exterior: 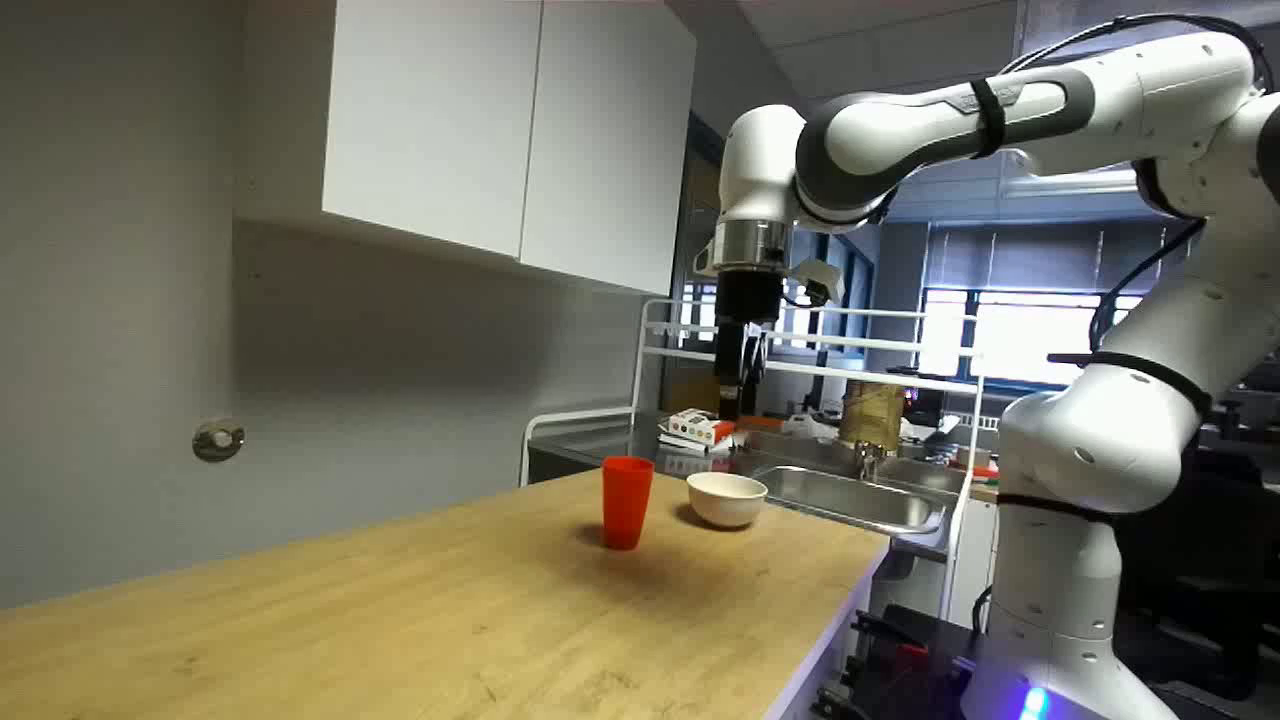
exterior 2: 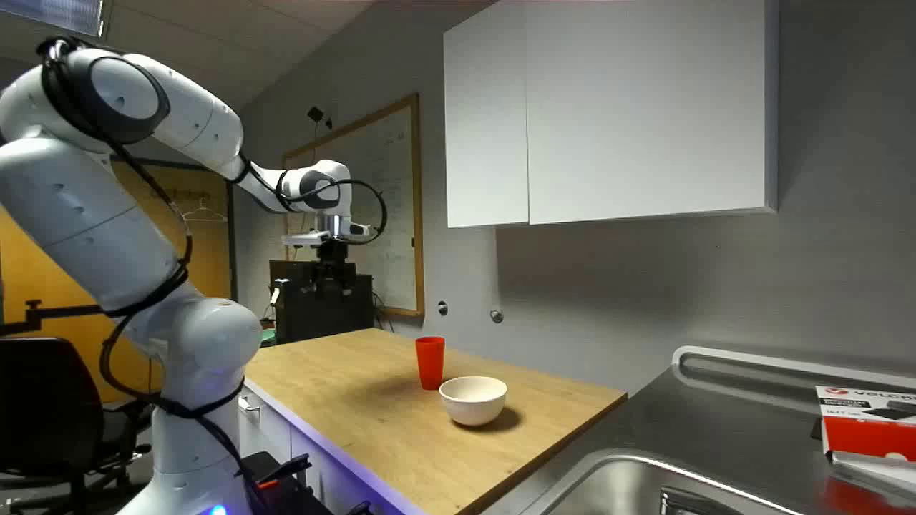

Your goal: Pour the contents of the cup into the bowl

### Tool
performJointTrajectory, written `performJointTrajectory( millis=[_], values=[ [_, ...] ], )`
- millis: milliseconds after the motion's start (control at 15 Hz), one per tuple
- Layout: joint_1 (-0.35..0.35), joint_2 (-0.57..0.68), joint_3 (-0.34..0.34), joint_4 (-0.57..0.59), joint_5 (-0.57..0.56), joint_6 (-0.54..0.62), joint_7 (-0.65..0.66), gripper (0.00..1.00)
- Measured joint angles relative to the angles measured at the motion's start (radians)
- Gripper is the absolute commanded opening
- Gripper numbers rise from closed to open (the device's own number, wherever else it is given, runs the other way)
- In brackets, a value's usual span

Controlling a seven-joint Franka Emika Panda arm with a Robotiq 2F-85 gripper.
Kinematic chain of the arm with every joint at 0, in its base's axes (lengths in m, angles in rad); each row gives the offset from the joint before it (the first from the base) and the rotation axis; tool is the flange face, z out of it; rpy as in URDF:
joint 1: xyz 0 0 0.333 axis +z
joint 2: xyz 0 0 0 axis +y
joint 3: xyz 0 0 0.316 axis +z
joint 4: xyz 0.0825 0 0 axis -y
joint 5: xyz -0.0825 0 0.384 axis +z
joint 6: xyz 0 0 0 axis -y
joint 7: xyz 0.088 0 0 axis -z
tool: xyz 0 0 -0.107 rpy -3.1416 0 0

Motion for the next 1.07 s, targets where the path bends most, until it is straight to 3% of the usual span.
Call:
performJointTrajectory(
  millis=[800,1067],
  values=[
    [0.000,0.000,0.000,0.001,0.000,0.002,0.000,1.00],
    [-0.009,0.023,-0.002,0.000,-0.005,0.066,-0.002,1.00]
  ],
)
